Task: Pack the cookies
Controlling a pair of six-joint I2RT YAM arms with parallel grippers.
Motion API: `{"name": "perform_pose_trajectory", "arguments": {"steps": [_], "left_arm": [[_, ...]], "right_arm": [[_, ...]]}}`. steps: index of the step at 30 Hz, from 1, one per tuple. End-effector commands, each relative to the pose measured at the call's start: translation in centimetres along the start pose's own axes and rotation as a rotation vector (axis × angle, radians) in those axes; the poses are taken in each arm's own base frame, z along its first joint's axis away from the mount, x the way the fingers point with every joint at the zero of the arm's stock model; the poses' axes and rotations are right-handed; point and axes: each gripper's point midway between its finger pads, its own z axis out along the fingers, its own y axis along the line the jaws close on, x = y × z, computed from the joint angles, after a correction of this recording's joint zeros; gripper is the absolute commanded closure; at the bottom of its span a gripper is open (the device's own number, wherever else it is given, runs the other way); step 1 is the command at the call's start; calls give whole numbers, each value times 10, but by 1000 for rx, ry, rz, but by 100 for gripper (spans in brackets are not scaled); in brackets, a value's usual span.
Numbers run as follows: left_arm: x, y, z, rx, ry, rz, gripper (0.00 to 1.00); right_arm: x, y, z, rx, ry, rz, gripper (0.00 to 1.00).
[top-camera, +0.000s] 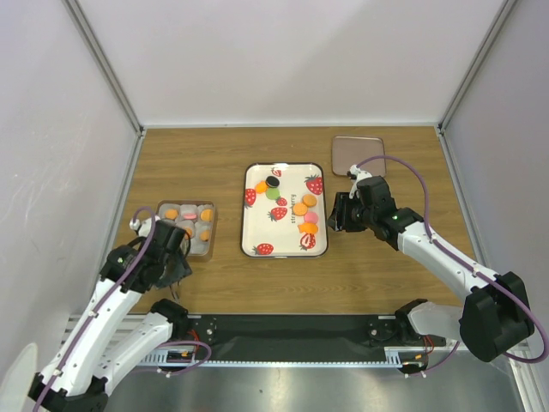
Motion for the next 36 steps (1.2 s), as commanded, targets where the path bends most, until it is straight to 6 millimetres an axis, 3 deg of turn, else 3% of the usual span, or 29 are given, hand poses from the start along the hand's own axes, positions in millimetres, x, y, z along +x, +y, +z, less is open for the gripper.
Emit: {"name": "perform_pose_trajectory", "arguments": {"steps": [1, 8, 13, 18, 25, 36], "left_arm": [[-20, -7, -19, 20, -32, 24, 50], [-53, -48, -37, 97, -86, 86, 50], [-57, -104, -44, 176, -112, 198, 49], [-34, -174, -43, 271, -78, 359, 48], [-3, -246, -38, 413, -34, 472, 47], [1, -298, -14, 391, -28, 586, 45]], "right_arm": [[-18, 9, -5, -19, -54, -14, 49], [-22, 3, -6, 16, -71, -13, 49], [-24, -3, -6, 45, -78, -11, 49], [-28, -11, -8, 79, -93, 0, 49], [-30, -20, -9, 113, -106, 10, 49], [-32, -21, -12, 111, -114, 13, 49]]}}
